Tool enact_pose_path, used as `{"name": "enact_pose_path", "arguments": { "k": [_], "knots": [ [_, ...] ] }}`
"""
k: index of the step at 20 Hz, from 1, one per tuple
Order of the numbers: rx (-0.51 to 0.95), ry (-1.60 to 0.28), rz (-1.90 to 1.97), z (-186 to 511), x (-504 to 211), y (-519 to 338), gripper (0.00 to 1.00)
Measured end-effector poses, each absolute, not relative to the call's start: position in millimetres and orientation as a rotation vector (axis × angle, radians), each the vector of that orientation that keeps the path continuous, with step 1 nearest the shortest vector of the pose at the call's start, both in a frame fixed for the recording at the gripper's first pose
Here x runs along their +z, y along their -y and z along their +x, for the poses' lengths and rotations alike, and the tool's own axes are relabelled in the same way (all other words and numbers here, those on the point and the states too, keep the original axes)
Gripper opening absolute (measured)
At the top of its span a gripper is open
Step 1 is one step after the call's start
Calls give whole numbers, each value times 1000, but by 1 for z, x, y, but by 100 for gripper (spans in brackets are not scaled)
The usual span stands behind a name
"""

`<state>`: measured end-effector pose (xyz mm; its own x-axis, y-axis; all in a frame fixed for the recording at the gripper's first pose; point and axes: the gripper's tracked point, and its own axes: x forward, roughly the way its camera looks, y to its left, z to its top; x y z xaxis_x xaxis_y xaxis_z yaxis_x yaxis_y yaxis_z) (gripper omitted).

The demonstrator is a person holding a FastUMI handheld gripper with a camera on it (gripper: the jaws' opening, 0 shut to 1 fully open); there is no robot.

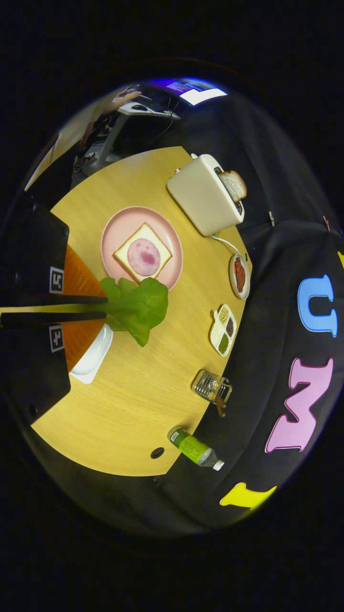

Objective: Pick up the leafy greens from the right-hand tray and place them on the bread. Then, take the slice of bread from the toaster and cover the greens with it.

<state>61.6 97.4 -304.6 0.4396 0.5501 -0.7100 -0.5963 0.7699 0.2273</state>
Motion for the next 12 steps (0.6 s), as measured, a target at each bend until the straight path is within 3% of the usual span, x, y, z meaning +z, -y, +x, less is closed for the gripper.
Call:
{"name": "enact_pose_path", "arguments": {
  "k": [12],
  "knots": [
    [800, -881, -71, 70, -282, -206, 9]
  ]
}}
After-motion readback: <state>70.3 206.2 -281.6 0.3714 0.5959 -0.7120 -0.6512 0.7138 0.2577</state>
